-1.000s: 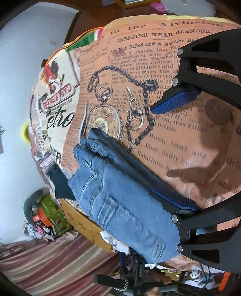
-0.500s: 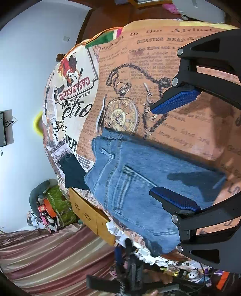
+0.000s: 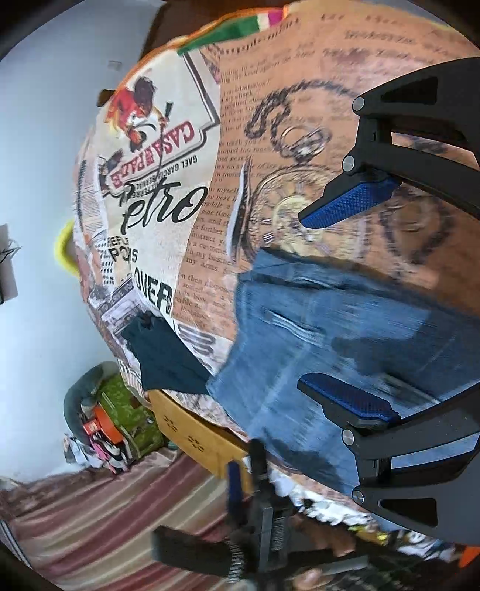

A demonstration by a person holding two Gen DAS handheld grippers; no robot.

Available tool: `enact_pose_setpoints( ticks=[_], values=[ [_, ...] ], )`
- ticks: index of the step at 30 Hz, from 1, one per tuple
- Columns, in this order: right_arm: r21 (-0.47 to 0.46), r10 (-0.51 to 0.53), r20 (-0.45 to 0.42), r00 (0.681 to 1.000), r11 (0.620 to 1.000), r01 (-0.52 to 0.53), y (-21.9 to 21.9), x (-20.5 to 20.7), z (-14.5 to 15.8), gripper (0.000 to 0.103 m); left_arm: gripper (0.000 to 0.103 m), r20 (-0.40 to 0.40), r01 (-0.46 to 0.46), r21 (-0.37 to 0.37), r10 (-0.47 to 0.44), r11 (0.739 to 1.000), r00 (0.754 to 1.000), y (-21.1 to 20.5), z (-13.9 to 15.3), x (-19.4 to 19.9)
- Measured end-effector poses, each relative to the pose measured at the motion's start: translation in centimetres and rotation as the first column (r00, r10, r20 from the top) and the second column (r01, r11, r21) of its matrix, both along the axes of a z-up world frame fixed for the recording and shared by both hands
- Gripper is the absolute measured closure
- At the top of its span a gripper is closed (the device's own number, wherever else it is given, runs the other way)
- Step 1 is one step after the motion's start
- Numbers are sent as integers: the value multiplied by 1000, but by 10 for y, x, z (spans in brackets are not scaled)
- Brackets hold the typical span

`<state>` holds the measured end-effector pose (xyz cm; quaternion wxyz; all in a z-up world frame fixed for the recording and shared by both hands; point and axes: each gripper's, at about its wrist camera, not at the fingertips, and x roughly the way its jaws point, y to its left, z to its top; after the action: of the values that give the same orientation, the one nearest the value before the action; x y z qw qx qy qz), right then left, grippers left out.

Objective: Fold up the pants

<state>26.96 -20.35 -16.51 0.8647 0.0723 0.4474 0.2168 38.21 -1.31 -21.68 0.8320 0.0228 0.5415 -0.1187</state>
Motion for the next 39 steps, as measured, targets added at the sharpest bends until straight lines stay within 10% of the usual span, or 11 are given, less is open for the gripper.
enact_pose_setpoints(
  ticks=[8, 15, 20, 36, 39],
  values=[
    [25, 97, -128, 987, 995, -95, 22, 49, -38, 67, 39, -39, 69, -92, -73, 993, 997, -22, -24, 16],
    [-37, 144, 19, 989, 989, -143, 32, 38, -24, 91, 64, 48, 49, -26, -48, 998, 998, -20, -21, 20],
    [-211, 186, 65, 980, 963, -169, 47, 33, -28, 92, 64, 87, 52, 103, -61, 993, 994, -32, -33, 22],
    [-172, 165, 52, 985, 973, -154, 30, -2, 16, 58, 57, 221, 70, 161, -106, 984, 969, -32, 21, -28],
    [-161, 208, 89, 974, 968, -192, 39, -24, 32, 53, 36, 227, 74, 150, -107, 986, 968, -33, 31, -44]
  ],
)
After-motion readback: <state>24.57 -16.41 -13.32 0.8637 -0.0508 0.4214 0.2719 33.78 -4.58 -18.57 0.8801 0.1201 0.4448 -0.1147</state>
